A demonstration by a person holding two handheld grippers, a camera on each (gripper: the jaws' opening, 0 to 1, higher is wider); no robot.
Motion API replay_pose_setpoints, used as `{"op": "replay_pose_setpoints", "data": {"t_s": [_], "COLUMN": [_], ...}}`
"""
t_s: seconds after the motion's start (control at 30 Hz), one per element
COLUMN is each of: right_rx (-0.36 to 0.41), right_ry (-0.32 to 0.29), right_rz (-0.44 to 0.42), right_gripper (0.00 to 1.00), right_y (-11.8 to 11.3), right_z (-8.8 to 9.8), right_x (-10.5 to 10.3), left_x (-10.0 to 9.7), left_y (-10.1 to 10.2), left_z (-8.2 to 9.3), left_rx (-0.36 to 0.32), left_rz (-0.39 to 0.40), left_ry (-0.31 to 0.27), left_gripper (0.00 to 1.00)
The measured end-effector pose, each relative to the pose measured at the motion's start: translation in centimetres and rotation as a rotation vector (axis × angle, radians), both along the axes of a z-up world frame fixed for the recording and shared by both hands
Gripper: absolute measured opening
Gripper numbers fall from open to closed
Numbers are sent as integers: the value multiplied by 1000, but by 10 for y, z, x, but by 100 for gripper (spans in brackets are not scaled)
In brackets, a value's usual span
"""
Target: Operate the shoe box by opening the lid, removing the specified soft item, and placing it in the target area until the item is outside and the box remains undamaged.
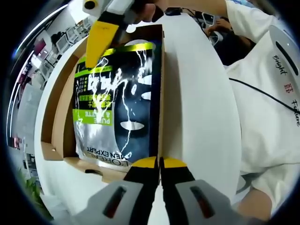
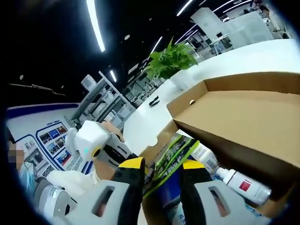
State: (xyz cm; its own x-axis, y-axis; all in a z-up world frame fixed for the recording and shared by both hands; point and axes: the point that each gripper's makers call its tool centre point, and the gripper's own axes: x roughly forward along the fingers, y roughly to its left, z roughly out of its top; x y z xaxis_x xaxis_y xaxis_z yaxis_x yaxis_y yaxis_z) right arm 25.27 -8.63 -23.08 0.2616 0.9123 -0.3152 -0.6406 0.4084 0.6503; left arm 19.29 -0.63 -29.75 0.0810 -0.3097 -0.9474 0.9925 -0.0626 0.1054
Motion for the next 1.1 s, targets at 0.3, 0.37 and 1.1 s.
{"op": "replay_pose_setpoints", "data": {"t_s": [0.3,0.37,1.1], "right_rx": [-12,-8,-42], "right_ry": [-5,-4,44], "right_rz": [-30,-36,-60], "right_gripper": [23,23,13], "right_y": [6,8,10], "right_z": [-5,-4,-15], "right_x": [4,5,9], "left_x": [-1,-1,-1], "left_y": [0,0,0], "left_z": [0,0,0], "left_rx": [-1,0,-4], "left_rz": [0,0,0], "left_ry": [-2,-2,-5], "left_gripper": [2,2,2]}}
